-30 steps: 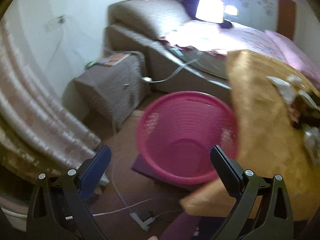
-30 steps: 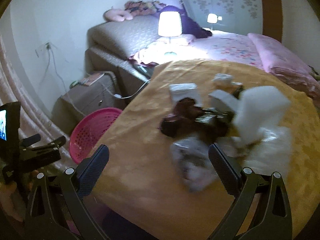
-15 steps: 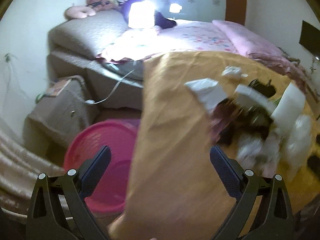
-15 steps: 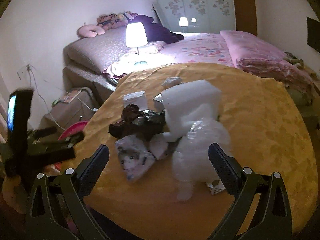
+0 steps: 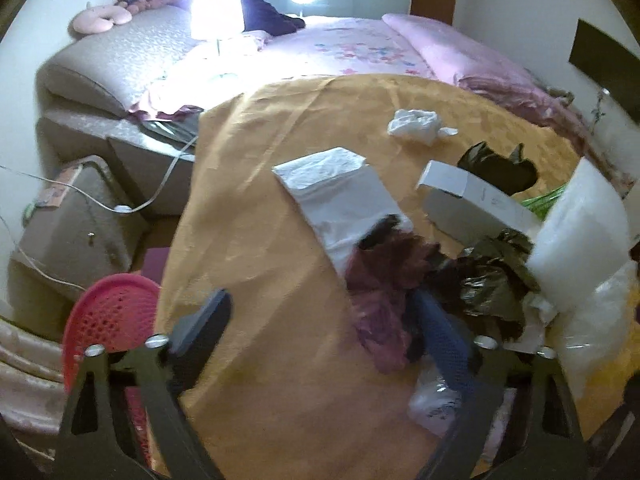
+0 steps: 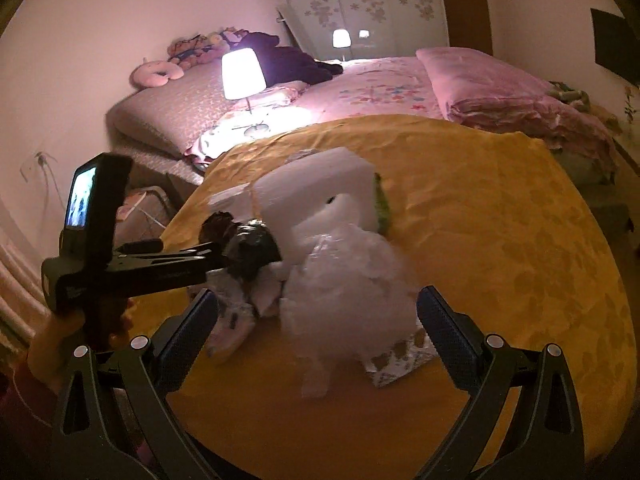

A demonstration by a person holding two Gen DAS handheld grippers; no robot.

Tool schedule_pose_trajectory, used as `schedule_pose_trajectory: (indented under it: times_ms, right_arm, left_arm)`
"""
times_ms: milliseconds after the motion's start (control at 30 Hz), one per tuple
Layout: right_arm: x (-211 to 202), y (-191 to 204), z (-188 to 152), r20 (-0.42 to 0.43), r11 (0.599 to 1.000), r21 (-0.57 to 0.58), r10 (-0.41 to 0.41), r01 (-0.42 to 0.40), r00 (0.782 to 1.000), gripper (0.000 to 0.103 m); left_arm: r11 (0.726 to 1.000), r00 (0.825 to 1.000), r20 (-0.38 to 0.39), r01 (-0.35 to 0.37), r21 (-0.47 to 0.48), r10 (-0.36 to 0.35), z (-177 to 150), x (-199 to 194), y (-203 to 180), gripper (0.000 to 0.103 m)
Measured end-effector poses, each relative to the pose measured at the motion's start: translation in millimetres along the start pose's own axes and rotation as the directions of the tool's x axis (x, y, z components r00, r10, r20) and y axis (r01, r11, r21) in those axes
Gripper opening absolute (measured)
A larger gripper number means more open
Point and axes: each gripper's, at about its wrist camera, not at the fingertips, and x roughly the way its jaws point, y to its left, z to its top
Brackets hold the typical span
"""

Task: Collect trash
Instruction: 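Grasp the maroon cloth with the left gripper while the right grasps the clear plastic bag, then carry both items over the pink basket and open both grippers to drop them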

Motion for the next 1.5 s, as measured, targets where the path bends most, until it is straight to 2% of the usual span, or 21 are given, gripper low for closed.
schedule_pose_trajectory:
  times_ms: [33, 100, 167, 233, 333, 367, 533, 700, 800, 833, 900, 1000, 1067, 1200, 1400, 1500]
  right_arm:
    - [1, -2, 0, -0.002, 1.000, 0.004, -0.001, 0.001, 1.000, 0.096]
    - [1, -5, 0, -0.004, 1.000, 0.012, -0.002, 0.002, 1.000, 0.096]
    - [1, -9, 0, -0.003, 1.000, 0.019, -0.004, 0.004, 1.000, 0.096]
    - [-1, -12, -1, 0.000, 1.000, 0.022, -0.010, 0.010, 1.000, 0.096]
    - [-5, -19, -2, 0.008, 0.999, 0.030, -0.024, 0.023, 1.000, 0.096]
    - [-6, -22, -2, 0.009, 0.999, 0.032, -0.029, 0.028, 1.000, 0.096]
    - [2, -30, -4, -0.009, 0.999, 0.029, -0.035, 0.035, 0.999, 0.096]
    - [18, -19, -2, -0.031, 1.000, -0.006, -0.007, 0.007, 0.999, 0.096]
    - [32, -12, -1, -0.045, 0.998, -0.051, -0.026, 0.024, 0.999, 0.096]
    - [37, -12, -1, -0.054, 0.998, -0.054, -0.032, 0.029, 0.998, 0.095]
    - [45, -16, 0, -0.084, 0.999, -0.032, -0.009, 0.007, 0.996, 0.078]
    - [45, -24, 4, -0.094, 0.999, 0.024, 0.048, -0.046, 0.994, 0.061]
    - [40, -23, 8, -0.079, 0.999, 0.015, 0.037, -0.036, 0.996, 0.055]
    - [21, -23, 19, -0.031, 0.998, 0.018, 0.055, -0.054, 0.998, 0.051]
    - [-6, -16, 30, 0.034, 0.997, 0.006, 0.079, -0.079, 0.996, 0.050]
    - [-13, -5, 29, 0.040, 0.994, -0.027, 0.103, -0.102, 0.994, 0.050]
  left_arm:
    - [1.000, 1.000, -0.001, 0.022, -0.001, -0.022, -1, -1, 0, 0.067]
    - [0.997, 0.997, -0.004, 0.078, 0.000, -0.078, -2, -3, -1, 0.043]
    - [0.993, 0.993, -0.004, 0.116, 0.006, -0.116, -2, -4, -5, 0.029]
    - [0.993, 0.993, 0.002, 0.115, 0.012, -0.115, -3, -5, -8, 0.028]
    - [0.992, 0.992, 0.005, 0.127, 0.001, -0.127, -4, -7, -5, 0.021]
    - [0.991, 0.991, 0.007, 0.132, -0.008, -0.131, -5, -9, -3, 0.012]
    - [0.991, 0.991, 0.041, 0.131, -0.031, -0.130, -6, -28, 9, 0.011]
    - [0.992, 0.992, 0.060, 0.116, -0.040, -0.113, -12, -42, 19, 0.011]
    - [0.996, 0.993, 0.074, 0.089, -0.030, -0.087, -17, -50, 23, 0.011]
    - [0.996, 0.994, 0.077, 0.082, -0.028, -0.079, -18, -52, 24, 0.011]
    - [0.997, 0.994, 0.082, 0.068, -0.024, -0.066, -21, -56, 29, 0.011]
    - [0.998, 0.995, 0.087, 0.054, -0.030, -0.052, -24, -60, 36, 0.011]
    - [0.998, 0.995, 0.091, 0.047, -0.035, -0.043, -25, -64, 41, 0.011]
    - [0.998, 0.994, 0.099, 0.042, -0.047, -0.037, -28, -71, 48, 0.011]
    - [0.998, 0.994, 0.107, 0.024, -0.065, -0.017, -36, -81, 58, 0.011]
    - [0.997, 0.994, 0.108, 0.009, -0.083, 0.000, -40, -86, 67, 0.011]
